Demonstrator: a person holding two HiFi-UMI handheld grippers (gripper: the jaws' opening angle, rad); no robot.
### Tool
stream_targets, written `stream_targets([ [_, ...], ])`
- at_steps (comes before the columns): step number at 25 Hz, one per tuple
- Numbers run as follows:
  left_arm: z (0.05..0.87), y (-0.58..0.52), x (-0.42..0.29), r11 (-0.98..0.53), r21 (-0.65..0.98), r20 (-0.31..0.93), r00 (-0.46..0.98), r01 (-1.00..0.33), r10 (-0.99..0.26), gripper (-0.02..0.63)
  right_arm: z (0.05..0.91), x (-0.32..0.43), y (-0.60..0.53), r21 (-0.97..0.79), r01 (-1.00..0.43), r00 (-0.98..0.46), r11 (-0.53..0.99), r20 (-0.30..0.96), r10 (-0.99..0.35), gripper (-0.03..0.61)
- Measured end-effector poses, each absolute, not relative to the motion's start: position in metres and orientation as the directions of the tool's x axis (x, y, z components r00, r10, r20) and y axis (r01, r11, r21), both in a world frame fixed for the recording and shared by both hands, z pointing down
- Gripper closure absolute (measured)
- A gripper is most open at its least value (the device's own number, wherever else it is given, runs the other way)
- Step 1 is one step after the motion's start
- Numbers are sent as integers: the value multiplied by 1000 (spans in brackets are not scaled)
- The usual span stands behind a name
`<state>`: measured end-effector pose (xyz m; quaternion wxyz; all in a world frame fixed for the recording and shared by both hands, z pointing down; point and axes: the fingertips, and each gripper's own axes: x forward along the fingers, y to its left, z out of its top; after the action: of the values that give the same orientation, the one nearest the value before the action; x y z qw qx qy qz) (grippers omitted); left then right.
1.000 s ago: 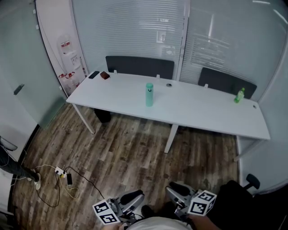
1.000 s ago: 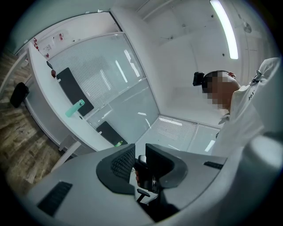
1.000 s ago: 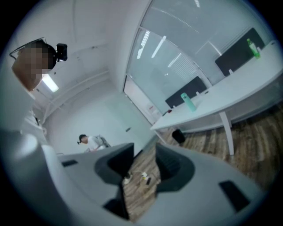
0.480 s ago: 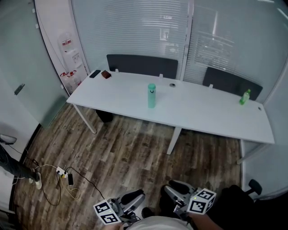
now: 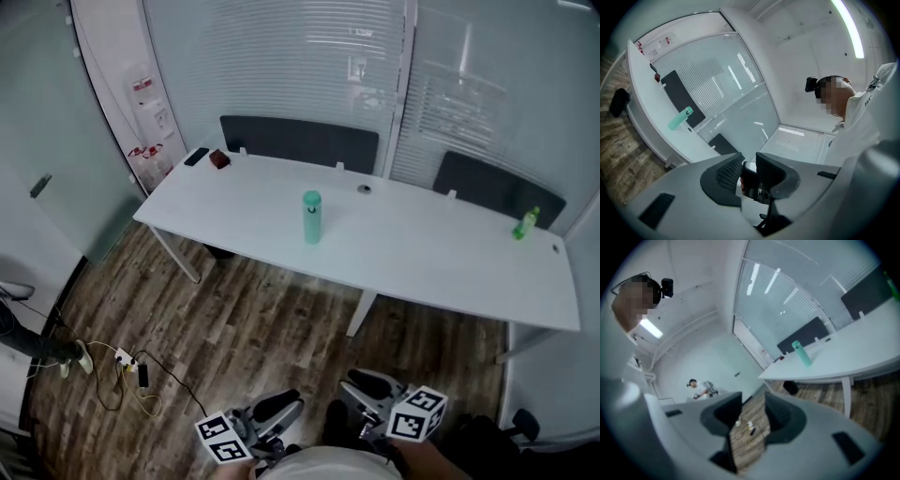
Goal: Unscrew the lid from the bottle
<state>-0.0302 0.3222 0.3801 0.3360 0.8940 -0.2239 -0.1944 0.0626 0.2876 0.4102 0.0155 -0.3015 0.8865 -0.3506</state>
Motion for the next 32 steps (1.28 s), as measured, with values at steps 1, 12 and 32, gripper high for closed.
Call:
stream_targets([
  [1, 379, 313, -24, -673, 687, -195, 823, -273, -533, 522, 411, 68, 279, -628, -522, -822, 577, 189, -538, 431],
  [12, 380, 238, 33, -658, 693, -184, 809, -296, -558, 522, 419, 116, 209, -640, -488, -852, 593, 202, -482, 431],
  [32, 399, 122, 15, -653, 713, -174, 838, -254, -517, 522, 437, 108, 99, -648, -546, -802, 531, 223, -554, 431],
])
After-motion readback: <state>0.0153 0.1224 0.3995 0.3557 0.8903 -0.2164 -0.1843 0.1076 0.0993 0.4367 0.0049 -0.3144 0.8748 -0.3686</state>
